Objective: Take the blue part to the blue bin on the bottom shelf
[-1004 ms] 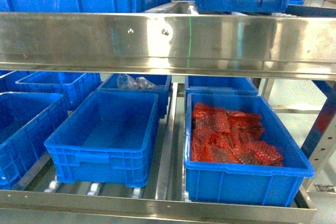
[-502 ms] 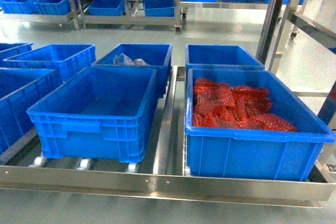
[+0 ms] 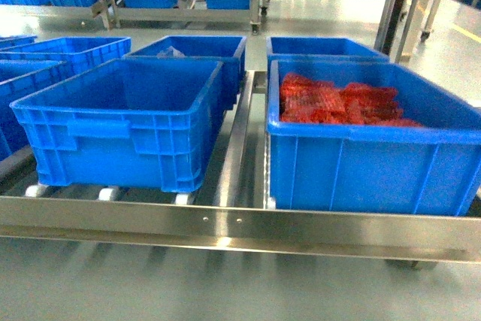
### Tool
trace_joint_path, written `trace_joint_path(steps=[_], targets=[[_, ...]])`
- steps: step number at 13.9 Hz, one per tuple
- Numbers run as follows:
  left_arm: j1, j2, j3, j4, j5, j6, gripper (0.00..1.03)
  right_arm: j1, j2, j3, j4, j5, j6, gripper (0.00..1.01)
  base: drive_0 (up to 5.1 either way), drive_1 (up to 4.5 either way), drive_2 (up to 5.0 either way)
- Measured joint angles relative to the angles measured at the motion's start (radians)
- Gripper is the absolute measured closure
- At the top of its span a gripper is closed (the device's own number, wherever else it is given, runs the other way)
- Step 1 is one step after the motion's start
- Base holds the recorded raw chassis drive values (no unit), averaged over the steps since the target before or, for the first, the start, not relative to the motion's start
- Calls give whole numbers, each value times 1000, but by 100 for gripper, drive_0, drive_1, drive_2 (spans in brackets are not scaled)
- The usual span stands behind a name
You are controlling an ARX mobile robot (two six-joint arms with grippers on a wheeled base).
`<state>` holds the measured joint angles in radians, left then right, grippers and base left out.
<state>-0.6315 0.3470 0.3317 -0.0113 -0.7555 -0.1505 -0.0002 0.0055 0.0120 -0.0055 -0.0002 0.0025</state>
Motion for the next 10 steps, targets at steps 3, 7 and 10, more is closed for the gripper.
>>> trace_joint_path(steps=[3,7,10], targets=[[0,0,0,-5,0,0,60,0,0,0,-2,0,0,3,0,0,0],[0,0,0,-3,0,0,60,0,0,0,-1,0,0,3,0,0,0],[0,-2,0,0,0,0,60,0,0,0,2,0,0,3,0,0,0]])
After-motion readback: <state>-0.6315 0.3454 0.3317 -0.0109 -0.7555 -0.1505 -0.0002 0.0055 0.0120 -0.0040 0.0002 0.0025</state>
